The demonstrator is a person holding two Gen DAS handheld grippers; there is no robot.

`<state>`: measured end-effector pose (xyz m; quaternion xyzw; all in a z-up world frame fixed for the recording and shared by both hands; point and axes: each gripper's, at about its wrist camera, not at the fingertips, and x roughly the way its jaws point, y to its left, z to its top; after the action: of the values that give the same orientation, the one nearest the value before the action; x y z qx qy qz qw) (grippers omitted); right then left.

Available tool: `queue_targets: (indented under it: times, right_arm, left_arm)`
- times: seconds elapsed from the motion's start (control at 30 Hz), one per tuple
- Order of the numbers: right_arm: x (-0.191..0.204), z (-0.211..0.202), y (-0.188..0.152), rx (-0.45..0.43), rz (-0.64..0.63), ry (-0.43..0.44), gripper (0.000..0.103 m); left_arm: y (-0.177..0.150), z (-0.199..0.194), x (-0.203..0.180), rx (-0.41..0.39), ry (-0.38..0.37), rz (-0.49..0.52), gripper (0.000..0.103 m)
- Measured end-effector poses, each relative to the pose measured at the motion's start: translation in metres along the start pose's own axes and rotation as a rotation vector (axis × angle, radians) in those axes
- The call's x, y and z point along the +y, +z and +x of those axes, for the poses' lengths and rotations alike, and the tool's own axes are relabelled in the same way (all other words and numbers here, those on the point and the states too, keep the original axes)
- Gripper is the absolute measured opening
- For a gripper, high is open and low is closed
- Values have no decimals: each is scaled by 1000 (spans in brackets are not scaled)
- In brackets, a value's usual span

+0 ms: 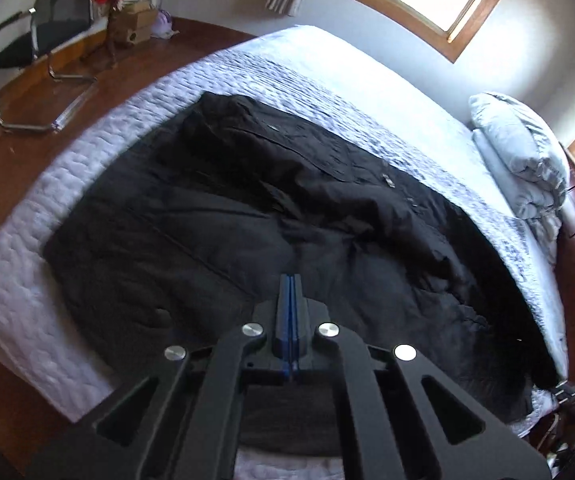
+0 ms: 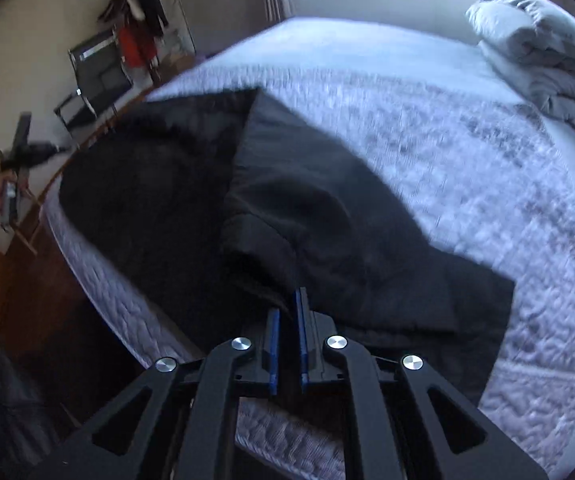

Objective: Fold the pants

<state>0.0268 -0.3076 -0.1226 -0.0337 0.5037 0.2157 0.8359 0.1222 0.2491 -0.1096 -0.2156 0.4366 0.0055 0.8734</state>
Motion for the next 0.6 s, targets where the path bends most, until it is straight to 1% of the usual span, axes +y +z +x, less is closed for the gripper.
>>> queue_targets:
  times: [0.03,0.07,0.1,0.13,0.17,0.23,0.27,0.3,0.33,0.37,0.43,0.47,0.5,0.53,0.57,0.6]
  right_arm:
    - [-1,11,-7,42,6,-2,26]
    - [-2,19,-13,83,4,-39,33]
    - [-2,20,-16,96,2,-54,40]
    - [-3,16,-16,96,-1,-48,40]
    - [-2,9,-16,88,1,-38,40]
    - [-2,-14,-2,37,22,-25,54]
    - [-1,-24,9,2,20,-33,65]
    - [3,-36,32,-46,-5,-34,71]
    - [8,-40,52,-67,-31,-24,72]
    - [13,-41,78,-89,-65,-16,73]
    - [25,-33,125,-106,-122,22,82]
    - [31,-20,160,-105,-146,68,84]
    - [35,-3,189,-92,-166,104,84]
    - [41,13,213,-75,-177,122,85]
    - [45,39,243,-37,-185,142,85]
    - [48,60,266,-10,-189,146,85]
  left_arm:
    - [-1,4,-6,1,-17,2,5]
    - [-5,7,-9,1,-30,5,8]
    - [-8,11,-17,4,-53,8,12]
    - [-9,13,-23,8,-68,16,14]
    - [-11,15,-29,9,-76,27,19]
    - [-14,19,-40,11,-91,50,24]
    - [-16,20,-44,13,-93,56,33]
    - [-18,23,-49,17,-95,60,45]
    - [-19,24,-53,16,-100,61,48]
    - [-20,25,-57,11,-111,61,50]
    - [-22,29,-65,11,-140,58,56]
    - [-23,30,-68,14,-141,54,65]
    - [-24,32,-70,13,-138,52,70]
    - [-24,33,-72,13,-136,49,71]
    - [-25,34,-72,13,-137,44,77]
    - [-25,37,-72,18,-136,30,80]
